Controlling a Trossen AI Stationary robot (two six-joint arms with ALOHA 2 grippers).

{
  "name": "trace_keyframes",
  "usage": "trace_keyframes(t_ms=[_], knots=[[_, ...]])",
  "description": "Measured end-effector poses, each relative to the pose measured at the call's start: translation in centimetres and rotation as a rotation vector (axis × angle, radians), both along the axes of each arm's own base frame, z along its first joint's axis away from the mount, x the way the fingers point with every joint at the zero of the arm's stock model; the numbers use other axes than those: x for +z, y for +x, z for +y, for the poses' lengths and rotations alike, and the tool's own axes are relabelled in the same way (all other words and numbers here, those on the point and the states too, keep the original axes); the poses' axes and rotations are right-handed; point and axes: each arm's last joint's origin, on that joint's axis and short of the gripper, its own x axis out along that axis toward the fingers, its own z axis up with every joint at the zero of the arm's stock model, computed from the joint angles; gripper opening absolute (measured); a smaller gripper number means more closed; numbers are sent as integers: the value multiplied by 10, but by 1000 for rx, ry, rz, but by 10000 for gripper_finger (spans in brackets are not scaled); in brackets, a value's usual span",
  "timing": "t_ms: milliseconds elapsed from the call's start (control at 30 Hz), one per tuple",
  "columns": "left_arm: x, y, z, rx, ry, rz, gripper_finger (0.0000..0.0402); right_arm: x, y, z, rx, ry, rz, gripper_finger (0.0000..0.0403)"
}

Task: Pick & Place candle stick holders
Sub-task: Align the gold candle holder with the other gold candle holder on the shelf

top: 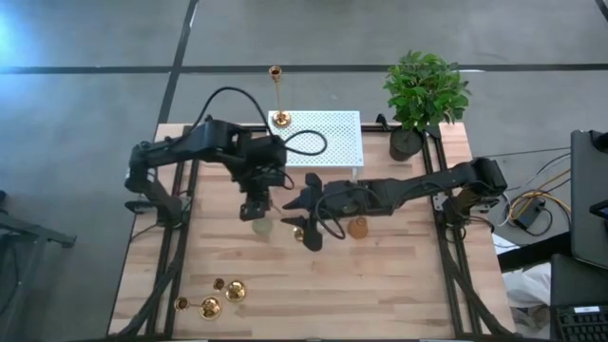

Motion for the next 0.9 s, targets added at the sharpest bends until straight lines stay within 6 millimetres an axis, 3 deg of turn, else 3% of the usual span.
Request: trace_keyframes(t_ms=[233, 600, 733, 900], knots=[[12, 9, 0, -20, 8, -56, 141, 0, 1, -4, -9, -3, 1, 146], [15, 9, 0, -13, 4, -74, 142, -1, 2, -15, -37, -1, 4, 119], [14, 9, 0, -13, 4, -72, 142, -1, 2, -17, -43, 0, 4, 93], [15, 9, 0, -11, 11, -73, 142, -1, 3, -19, -42, 3, 4, 29]])
